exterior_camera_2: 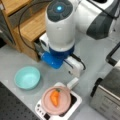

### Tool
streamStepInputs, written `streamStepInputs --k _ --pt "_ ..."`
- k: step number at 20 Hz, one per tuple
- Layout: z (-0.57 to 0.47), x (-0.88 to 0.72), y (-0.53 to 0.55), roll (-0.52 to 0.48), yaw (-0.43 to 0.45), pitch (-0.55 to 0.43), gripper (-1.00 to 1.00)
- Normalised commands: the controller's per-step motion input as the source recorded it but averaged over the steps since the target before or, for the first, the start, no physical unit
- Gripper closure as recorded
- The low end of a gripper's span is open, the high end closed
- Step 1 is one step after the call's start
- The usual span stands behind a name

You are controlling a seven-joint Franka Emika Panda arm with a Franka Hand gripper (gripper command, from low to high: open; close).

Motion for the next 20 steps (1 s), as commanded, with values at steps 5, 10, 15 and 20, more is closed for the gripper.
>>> streamStepInputs --k 5,10,15,20 --pt "-0.03 -0.65 -0.26 0.252 0.179 -0.279 -1.00" --pt "-0.07 -0.77 -0.29 0.224 0.119 -0.305 -1.00" --pt "-0.14 -0.61 -0.16 0.159 0.084 -0.289 -1.00" --pt "-0.18 -0.61 -0.09 0.160 0.082 -0.260 -1.00"
